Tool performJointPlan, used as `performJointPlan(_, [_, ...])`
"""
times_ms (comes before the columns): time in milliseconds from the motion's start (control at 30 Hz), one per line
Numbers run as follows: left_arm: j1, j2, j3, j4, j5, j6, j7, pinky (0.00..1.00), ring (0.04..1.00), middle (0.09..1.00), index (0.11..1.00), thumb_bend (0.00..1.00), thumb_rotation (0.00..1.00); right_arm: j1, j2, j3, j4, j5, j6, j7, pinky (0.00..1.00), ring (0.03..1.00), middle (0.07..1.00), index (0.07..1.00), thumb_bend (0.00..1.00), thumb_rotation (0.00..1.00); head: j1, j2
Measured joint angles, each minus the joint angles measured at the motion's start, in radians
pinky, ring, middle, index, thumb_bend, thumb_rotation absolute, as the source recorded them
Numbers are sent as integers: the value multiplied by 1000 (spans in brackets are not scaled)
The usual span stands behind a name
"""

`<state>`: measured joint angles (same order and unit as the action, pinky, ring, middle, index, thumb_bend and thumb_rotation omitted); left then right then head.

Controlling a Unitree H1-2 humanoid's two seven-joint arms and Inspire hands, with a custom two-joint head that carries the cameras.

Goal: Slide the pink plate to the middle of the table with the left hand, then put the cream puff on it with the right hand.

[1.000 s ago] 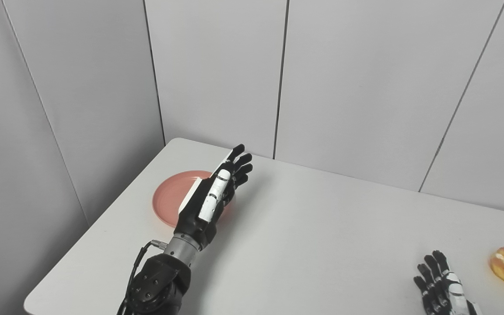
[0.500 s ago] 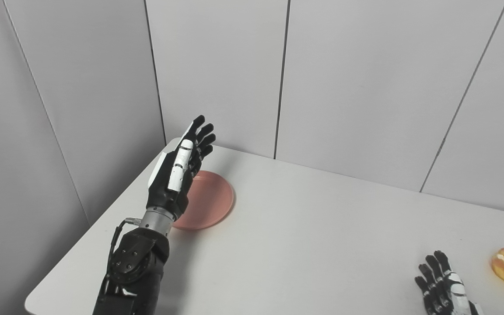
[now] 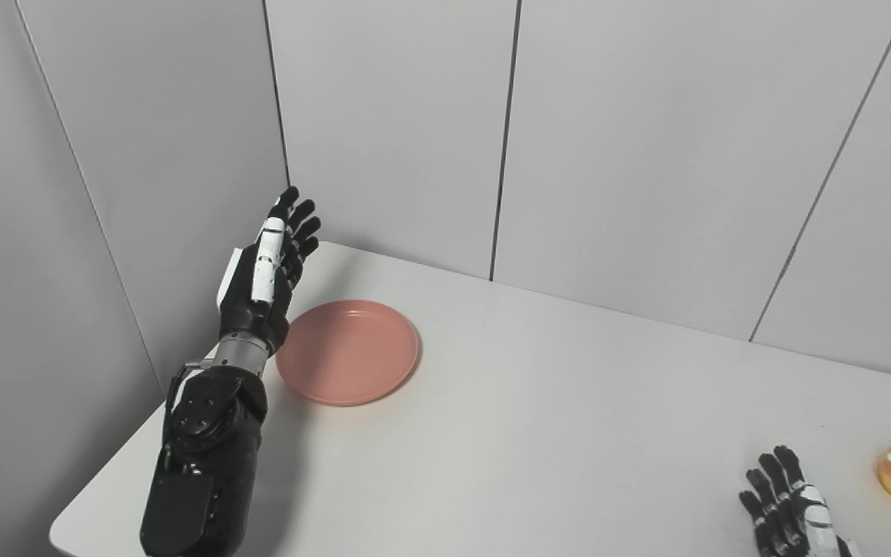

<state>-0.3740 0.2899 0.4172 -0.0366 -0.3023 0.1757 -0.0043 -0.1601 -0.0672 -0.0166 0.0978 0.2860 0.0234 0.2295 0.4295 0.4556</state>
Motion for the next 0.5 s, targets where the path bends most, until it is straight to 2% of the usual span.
performJointPlan(200, [-3,36,38,54,-21,-3,4,956,941,955,954,432,1000,0,-2,0,0,1,0,0,1000,1000,1000,1000,163,1000,3,0])
performJointPlan(500, [-9,57,69,100,-61,-2,14,984,965,974,971,404,1000,1,-2,0,-1,6,0,0,1000,1000,1000,1000,148,1000,5,8])
